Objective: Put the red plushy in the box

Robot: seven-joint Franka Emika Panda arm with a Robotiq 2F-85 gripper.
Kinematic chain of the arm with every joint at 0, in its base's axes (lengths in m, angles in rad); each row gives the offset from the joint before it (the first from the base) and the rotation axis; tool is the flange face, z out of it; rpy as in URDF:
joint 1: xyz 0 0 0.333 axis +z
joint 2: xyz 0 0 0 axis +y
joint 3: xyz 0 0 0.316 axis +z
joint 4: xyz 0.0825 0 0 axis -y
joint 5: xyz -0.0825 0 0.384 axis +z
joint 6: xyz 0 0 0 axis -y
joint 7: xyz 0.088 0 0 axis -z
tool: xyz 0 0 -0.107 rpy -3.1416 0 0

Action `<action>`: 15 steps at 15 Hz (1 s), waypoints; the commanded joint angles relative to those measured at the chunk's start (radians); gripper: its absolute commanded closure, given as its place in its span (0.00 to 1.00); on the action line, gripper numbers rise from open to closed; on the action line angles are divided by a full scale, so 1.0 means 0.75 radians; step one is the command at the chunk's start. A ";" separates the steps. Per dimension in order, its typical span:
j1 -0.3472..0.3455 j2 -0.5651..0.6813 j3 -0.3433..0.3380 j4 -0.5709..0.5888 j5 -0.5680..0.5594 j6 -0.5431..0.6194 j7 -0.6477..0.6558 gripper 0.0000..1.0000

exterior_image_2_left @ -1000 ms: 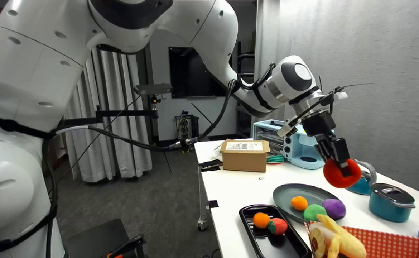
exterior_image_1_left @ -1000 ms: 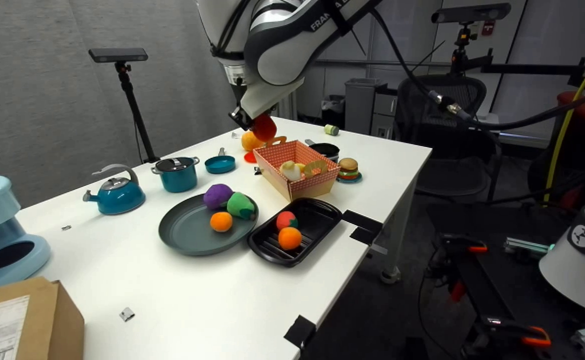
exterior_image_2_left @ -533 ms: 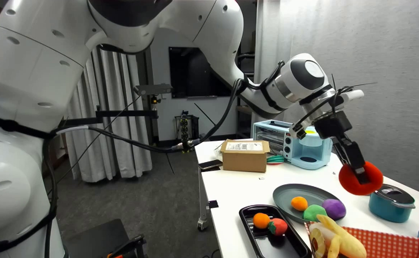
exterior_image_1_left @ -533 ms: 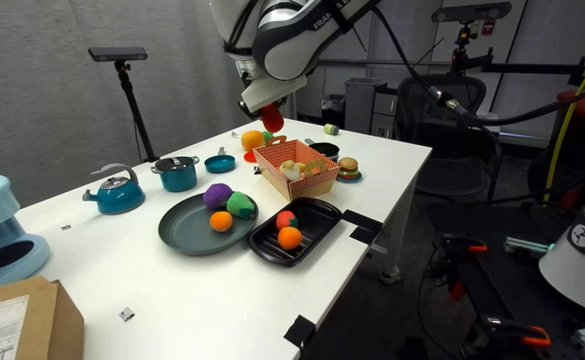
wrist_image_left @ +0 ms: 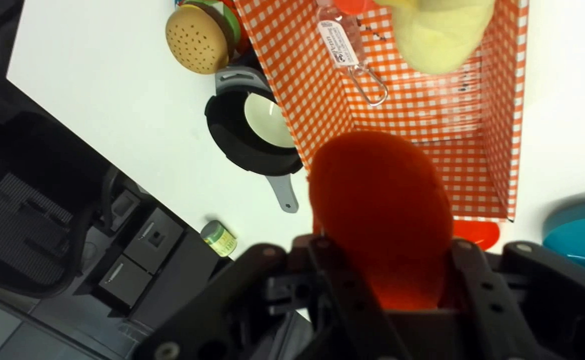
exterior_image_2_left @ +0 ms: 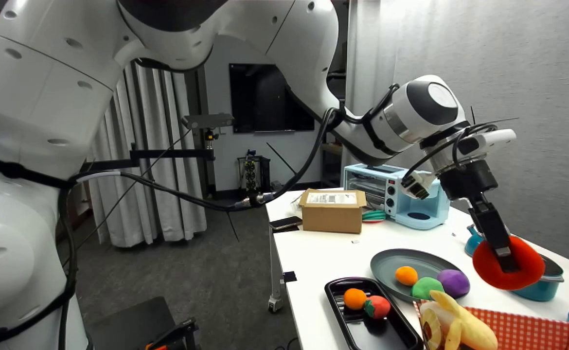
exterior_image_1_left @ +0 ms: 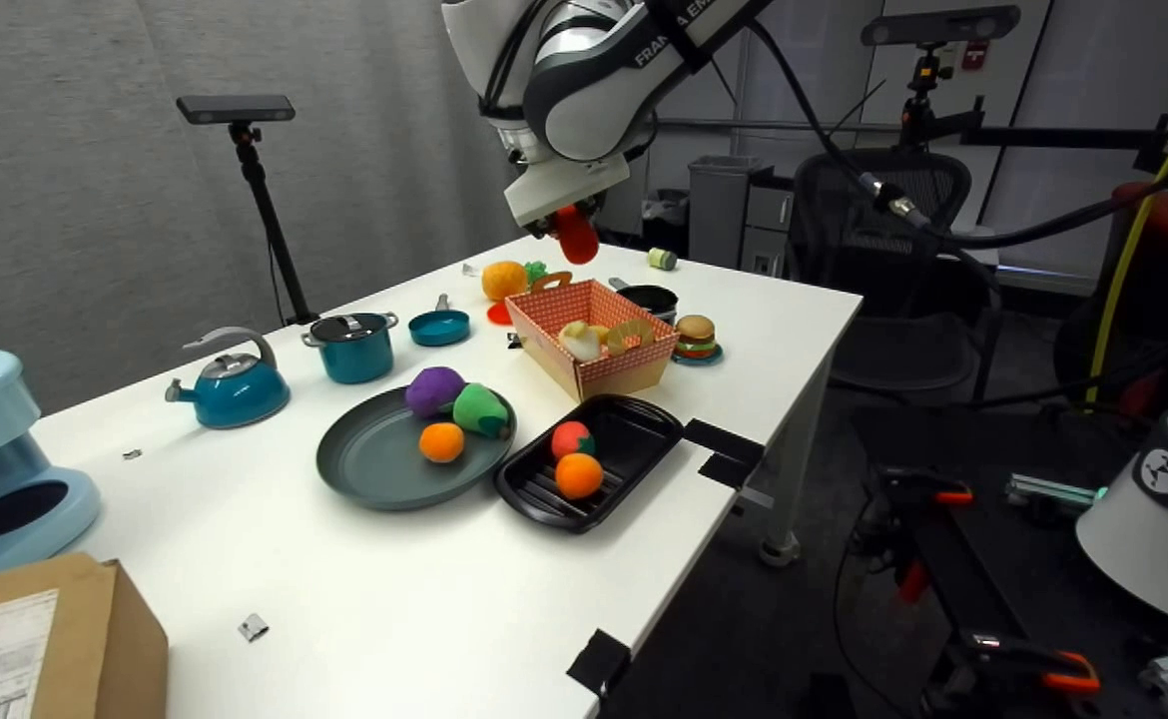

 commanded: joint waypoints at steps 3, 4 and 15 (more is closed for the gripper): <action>-0.027 -0.052 0.051 -0.066 0.042 -0.073 0.026 0.38; -0.023 -0.062 0.058 -0.079 0.047 -0.081 0.026 0.32; -0.035 -0.095 0.106 -0.151 0.090 -0.079 -0.016 0.00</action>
